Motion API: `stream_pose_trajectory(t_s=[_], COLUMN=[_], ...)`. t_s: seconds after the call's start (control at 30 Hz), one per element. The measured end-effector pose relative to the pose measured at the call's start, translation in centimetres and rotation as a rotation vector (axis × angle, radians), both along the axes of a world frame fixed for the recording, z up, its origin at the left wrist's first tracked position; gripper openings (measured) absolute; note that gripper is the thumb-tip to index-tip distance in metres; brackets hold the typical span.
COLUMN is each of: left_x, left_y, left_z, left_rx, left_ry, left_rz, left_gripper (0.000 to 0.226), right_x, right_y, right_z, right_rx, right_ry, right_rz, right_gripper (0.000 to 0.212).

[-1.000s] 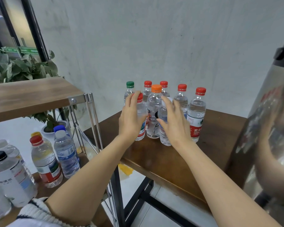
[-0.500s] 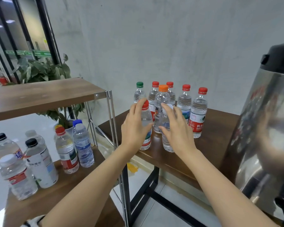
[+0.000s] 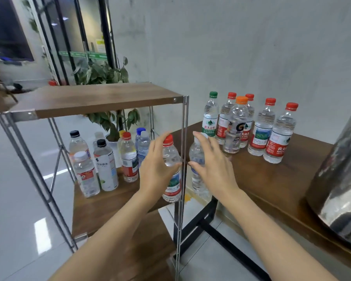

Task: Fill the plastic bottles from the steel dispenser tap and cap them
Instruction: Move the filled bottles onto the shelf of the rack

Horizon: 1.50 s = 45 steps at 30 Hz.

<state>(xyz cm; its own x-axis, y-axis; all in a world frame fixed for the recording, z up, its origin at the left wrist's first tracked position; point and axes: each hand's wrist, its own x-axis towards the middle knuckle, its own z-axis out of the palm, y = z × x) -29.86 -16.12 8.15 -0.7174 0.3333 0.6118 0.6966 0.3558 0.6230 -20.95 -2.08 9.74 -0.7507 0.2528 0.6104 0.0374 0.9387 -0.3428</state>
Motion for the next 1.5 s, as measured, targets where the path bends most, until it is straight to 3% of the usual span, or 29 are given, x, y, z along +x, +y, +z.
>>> stream_pose_trajectory(t_s=[0.37,0.67,1.5], left_x=[-4.5,-8.6,-14.9], left_y=[-11.7,-15.8,-17.1], left_z=[-4.8,-7.2,-8.4], left_rx=[-0.004,-0.036,0.002], left_ry=[-0.128,-0.196,-0.155], left_rz=[0.283,0.484,0.547], left_gripper=[0.083,0.086,0.086], right_x=[-8.9,-14.4,-22.8], right_y=[-9.4,-13.7,-17.9], right_z=[-5.5,-8.0,-10.9], right_rx=[-0.202,-0.354,-0.318], right_ry=[-0.087,-0.182,-0.011], right_rz=[0.268,0.439,0.581], right_gripper=[0.078,0.076,0.079])
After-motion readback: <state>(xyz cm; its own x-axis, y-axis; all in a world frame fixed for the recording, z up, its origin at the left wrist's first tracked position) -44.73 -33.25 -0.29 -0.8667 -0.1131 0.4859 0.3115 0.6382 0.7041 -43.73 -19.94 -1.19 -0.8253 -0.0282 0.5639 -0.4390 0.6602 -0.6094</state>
